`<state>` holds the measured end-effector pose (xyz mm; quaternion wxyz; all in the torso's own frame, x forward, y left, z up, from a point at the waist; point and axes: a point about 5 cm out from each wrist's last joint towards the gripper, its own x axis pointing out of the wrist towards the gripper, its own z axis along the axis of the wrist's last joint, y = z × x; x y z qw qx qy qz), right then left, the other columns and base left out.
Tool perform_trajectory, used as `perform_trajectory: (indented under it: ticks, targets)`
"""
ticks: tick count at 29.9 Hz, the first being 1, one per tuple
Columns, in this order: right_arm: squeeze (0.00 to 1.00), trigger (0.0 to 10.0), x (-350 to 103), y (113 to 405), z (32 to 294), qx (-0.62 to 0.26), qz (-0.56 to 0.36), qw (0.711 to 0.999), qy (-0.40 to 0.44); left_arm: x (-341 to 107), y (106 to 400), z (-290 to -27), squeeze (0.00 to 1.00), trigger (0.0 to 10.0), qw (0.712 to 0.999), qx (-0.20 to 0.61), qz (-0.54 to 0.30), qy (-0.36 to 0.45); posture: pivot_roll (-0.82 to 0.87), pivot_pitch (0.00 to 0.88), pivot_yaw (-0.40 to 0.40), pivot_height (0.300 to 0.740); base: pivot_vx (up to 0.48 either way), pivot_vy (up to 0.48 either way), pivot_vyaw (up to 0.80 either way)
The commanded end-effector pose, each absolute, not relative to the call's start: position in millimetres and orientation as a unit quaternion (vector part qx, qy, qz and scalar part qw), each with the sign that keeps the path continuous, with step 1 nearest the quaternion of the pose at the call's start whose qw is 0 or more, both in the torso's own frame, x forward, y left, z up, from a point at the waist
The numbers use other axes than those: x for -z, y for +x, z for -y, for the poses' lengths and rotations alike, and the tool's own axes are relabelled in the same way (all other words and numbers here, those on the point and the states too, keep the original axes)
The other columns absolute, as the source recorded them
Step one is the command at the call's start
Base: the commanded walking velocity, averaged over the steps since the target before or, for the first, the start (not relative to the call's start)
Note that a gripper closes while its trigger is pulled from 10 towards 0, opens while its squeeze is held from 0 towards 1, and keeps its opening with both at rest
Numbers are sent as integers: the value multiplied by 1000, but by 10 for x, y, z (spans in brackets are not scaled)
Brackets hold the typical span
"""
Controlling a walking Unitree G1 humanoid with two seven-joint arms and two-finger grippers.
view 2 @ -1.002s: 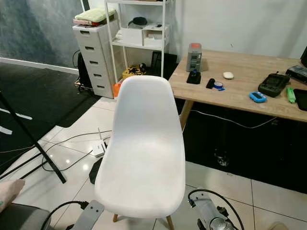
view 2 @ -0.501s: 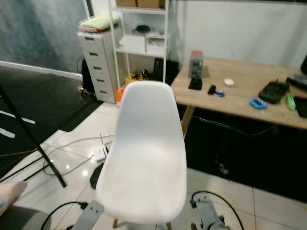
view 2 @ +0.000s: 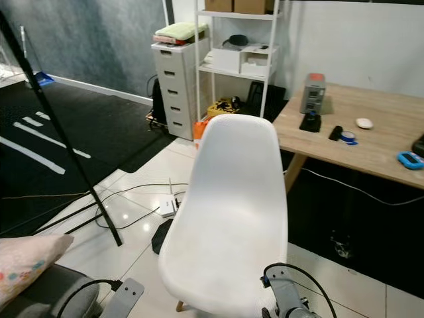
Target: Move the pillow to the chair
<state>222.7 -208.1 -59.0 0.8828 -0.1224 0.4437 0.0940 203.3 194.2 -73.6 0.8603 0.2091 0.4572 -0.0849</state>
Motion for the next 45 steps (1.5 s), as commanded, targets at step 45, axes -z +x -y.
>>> perform_trajectory:
  ticks: [45]
  targets:
    - [0,10000,573,2245,2085,-101,-438,885,-120,754,2000,-1930,0,10000,860,96,-461,196,-177,27,-10,740,0,0,800]
